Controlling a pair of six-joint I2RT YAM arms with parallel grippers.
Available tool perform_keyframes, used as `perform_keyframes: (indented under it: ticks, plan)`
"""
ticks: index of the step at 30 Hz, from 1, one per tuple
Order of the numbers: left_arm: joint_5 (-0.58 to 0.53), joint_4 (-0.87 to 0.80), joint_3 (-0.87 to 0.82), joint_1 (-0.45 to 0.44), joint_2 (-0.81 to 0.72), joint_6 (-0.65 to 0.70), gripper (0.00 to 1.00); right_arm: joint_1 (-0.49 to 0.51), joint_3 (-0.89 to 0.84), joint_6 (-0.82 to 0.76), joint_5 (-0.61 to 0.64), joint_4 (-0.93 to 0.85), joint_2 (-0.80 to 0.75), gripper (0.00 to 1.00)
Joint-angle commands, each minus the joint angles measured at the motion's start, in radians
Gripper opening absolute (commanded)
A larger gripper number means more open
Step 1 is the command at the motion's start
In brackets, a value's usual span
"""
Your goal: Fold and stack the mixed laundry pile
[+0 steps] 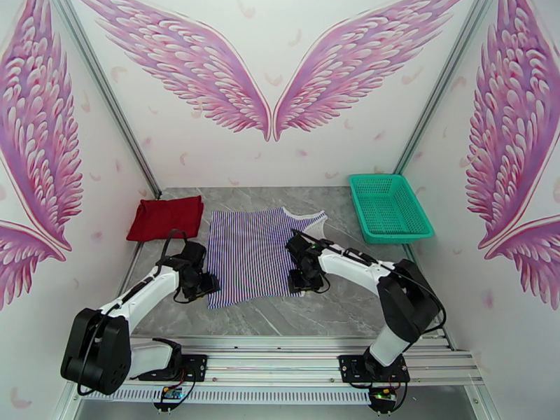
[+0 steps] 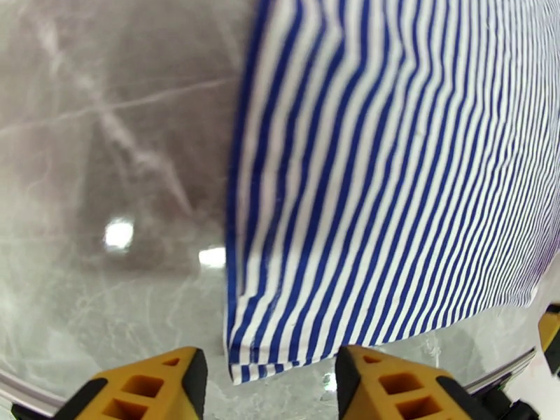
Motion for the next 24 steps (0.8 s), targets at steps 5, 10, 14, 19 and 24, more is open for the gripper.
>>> perform_keyframes:
  ticks: [5,10,14,19,24]
  plan:
    - [0.058,0.014,-0.119,0.012,-0.068,-0.12,0.53,-0.057,-0.119,0.167,-0.142,0.091,-0.041,0.47]
    - [0.076,0.05,-0.145,0.006,-0.032,-0.118,0.54,-0.118,-0.172,0.215,-0.172,0.17,-0.036,0.46]
    - [0.079,0.077,-0.163,0.003,-0.026,-0.132,0.53,-0.152,-0.201,0.248,-0.172,0.207,-0.036,0.47]
    - [0.121,0.141,-0.157,-0.006,0.007,-0.129,0.48,-0.181,-0.219,0.265,-0.159,0.229,-0.011,0.46]
    - [0.124,0.132,-0.127,-0.023,0.037,-0.111,0.42,-0.176,-0.208,0.265,-0.169,0.235,0.018,0.44]
